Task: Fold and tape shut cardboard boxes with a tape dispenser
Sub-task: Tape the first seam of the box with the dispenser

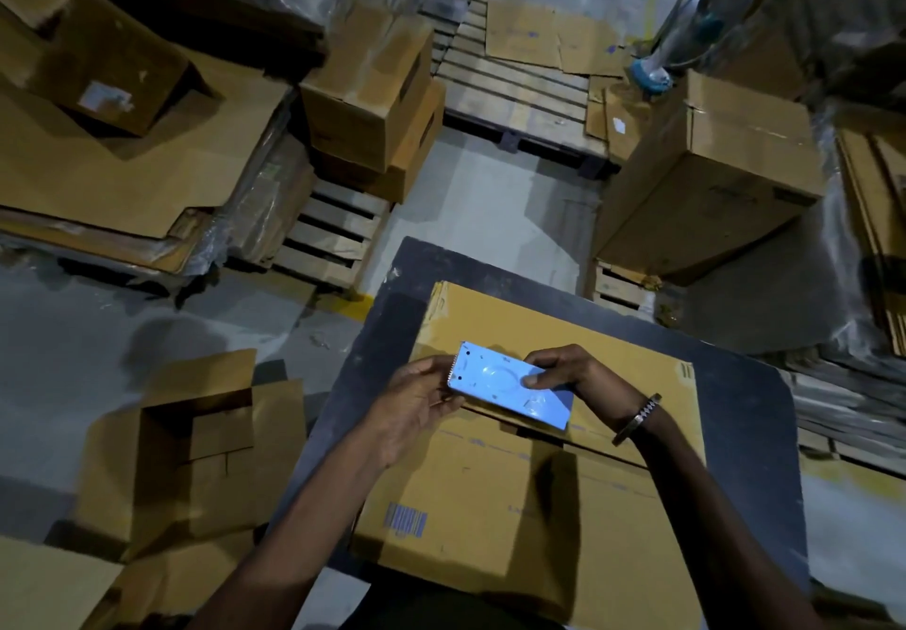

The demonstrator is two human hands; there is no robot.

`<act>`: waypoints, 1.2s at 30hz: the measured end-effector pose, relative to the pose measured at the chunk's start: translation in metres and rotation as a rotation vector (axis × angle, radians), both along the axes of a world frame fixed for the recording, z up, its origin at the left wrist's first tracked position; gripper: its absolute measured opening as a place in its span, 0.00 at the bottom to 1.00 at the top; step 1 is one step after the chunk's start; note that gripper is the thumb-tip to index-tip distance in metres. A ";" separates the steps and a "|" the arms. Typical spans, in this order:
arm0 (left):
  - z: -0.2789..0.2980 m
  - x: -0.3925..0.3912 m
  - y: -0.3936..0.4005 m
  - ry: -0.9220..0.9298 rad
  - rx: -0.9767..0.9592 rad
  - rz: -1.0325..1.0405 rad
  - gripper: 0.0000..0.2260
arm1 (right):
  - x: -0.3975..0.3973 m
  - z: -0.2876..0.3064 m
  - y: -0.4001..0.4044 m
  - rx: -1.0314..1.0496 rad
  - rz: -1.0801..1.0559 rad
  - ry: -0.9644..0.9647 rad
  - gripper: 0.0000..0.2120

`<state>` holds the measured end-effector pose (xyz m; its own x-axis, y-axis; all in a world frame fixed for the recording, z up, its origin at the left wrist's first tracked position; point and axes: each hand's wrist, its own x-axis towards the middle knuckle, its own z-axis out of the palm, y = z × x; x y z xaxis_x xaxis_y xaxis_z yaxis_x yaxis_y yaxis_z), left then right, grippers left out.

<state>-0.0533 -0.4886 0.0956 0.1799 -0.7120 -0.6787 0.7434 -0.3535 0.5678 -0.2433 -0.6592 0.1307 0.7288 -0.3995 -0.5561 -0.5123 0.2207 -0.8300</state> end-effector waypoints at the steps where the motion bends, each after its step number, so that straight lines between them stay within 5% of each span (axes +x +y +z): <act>1: -0.001 0.000 0.001 0.000 0.005 -0.004 0.07 | 0.001 -0.001 0.001 -0.008 0.001 0.001 0.08; 6: 0.000 0.009 0.007 -0.096 0.018 0.015 0.07 | 0.009 0.011 0.014 -0.046 0.023 -0.027 0.25; 11: 0.008 0.030 0.016 -0.289 0.043 -0.090 0.08 | 0.011 0.018 0.031 -0.009 0.080 -0.036 0.29; 16: 0.006 0.056 0.037 -0.381 0.092 0.008 0.05 | -0.003 0.022 0.034 0.000 0.072 -0.052 0.09; 23: 0.000 0.045 0.039 -0.460 0.189 0.049 0.03 | 0.010 0.009 0.040 -0.263 0.134 0.104 0.18; 32: -0.042 0.046 0.048 -0.445 0.295 0.088 0.02 | 0.031 -0.012 0.049 -0.332 0.238 0.320 0.25; 36: -0.063 0.046 0.047 -0.443 0.279 0.117 0.01 | 0.036 -0.016 0.055 -0.419 0.240 0.346 0.18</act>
<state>-0.0075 -0.4416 0.0330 0.5591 -0.4739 -0.6803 0.4972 -0.4649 0.7326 -0.2074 -0.6042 0.1150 0.6307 -0.4825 -0.6077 -0.7634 -0.2453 -0.5975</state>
